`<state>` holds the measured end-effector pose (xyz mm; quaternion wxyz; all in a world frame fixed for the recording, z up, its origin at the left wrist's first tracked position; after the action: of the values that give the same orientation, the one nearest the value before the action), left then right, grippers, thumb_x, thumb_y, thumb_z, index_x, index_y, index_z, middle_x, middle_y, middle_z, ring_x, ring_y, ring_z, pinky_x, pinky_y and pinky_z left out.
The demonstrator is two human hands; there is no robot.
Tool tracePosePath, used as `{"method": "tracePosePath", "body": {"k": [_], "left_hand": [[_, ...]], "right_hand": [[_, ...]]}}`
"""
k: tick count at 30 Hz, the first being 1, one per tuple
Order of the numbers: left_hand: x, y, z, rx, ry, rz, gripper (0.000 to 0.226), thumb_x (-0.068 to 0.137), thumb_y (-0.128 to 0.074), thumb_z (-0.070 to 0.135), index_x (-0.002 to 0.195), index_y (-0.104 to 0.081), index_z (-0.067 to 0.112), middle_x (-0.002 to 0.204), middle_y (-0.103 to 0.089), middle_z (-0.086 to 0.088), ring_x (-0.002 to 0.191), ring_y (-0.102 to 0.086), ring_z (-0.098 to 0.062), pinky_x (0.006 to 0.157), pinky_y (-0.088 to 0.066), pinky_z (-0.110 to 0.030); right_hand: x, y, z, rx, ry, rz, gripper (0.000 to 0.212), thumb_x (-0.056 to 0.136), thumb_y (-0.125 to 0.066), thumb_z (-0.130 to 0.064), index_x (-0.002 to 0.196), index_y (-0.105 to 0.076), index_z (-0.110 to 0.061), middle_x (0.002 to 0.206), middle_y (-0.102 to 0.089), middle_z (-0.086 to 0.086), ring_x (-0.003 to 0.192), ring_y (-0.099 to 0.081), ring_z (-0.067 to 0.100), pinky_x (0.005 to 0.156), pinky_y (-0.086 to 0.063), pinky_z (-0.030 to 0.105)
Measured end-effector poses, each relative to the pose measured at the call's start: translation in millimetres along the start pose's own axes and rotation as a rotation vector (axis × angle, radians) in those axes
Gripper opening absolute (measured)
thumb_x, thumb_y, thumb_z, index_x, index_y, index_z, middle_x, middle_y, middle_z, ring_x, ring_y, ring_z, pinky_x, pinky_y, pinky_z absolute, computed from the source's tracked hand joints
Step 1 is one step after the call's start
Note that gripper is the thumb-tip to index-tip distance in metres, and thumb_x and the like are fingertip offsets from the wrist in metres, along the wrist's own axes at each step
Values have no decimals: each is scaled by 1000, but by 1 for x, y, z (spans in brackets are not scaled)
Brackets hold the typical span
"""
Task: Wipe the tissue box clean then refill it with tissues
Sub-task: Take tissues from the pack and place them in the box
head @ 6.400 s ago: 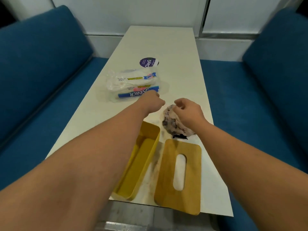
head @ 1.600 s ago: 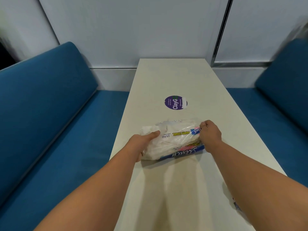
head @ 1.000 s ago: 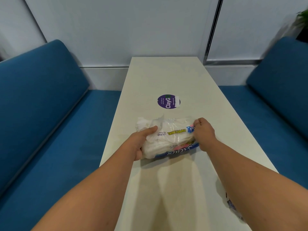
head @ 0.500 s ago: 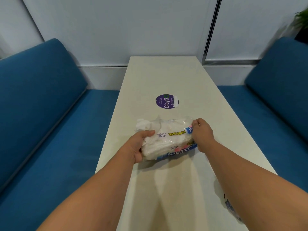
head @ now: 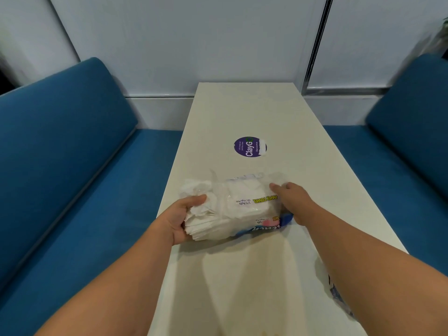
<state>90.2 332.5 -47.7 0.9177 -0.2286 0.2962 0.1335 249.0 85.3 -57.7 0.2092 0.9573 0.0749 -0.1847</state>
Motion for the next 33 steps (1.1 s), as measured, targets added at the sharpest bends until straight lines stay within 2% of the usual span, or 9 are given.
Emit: {"method": "tracePosePath", "body": {"k": [2,4,11,14,17,21,26,30,33], "left_hand": [[1,-7,2,-23,-21,-20,24,74,-70,22,94,-73,9,92,-75,-12,76,-73,-29,66,-59,-38],[2,-16,3,-32,-26,-46,23,76,-69,22,93,-75,8,93,-74,-13,77,-73,-30,65,-60,-38],[4,-31,5,-2,-34,-36,45,67,-74,19,110,-68,7,94,-73,-16,76,-72,-32,59,-58,-38],[5,-22,3,28,-38,20,58,62,-77,16,117,-66,2,92,-72,-18,75,-70,-32,58,-58,-37],[2,0,3,22,-43,105,42,74,-76,10,115,-66,4,96,-73,-18,74,-71,-32,55,-57,-37],[-8,28,6,7,-44,159,39,78,-76,11,114,-65,6,96,-74,-16,73,-73,-30,53,-57,-36],[-12,35,3,-10,-34,185,41,77,-78,13,115,-64,6,95,-74,-17,73,-73,-31,56,-59,-39],[-17,43,-7,-17,28,181,46,75,-77,21,116,-64,4,107,-71,-20,93,-69,-35,81,-57,-46],[-23,57,-6,-26,12,196,49,71,-77,20,116,-65,4,112,-69,-20,96,-68,-36,82,-56,-46]], "right_hand": [[-3,-15,2,132,-24,-123,19,89,-65,-31,98,-62,-14,102,-68,8,87,-65,26,70,-55,35],[-2,-20,1,136,-2,-138,17,93,-58,-23,106,-61,-12,105,-67,10,89,-64,27,71,-53,34],[-4,-28,-8,74,29,-99,24,101,-38,-27,113,-53,-13,110,-58,13,92,-59,28,65,-50,33],[-4,-22,-7,47,59,-49,24,101,-39,-26,115,-53,-13,114,-58,11,95,-58,26,78,-52,37],[-6,-10,-8,-45,92,35,35,100,-38,-30,129,-49,-15,129,-52,7,103,-57,26,93,-50,44],[-6,5,-5,-76,63,92,19,102,-36,-26,105,-51,-14,103,-56,11,64,-64,23,64,-57,37],[-9,15,-3,-79,51,155,14,101,-37,-23,104,-49,-15,105,-53,14,69,-66,31,51,-50,29],[-12,26,-3,-128,75,197,13,101,-36,-24,103,-47,-18,103,-51,13,78,-65,35,60,-56,35],[-13,35,-2,-171,71,235,15,102,-36,-22,104,-49,-15,101,-51,13,78,-61,30,56,-50,30]]}}
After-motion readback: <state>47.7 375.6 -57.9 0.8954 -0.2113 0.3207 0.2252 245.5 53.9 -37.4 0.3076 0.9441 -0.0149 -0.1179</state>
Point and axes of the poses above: each hand's wrist, its own x-axis towards the middle knuckle, its own y-axis out of the back of the hand, z = x × y, the point moved 9 cm from there along x, towards the middle knuckle
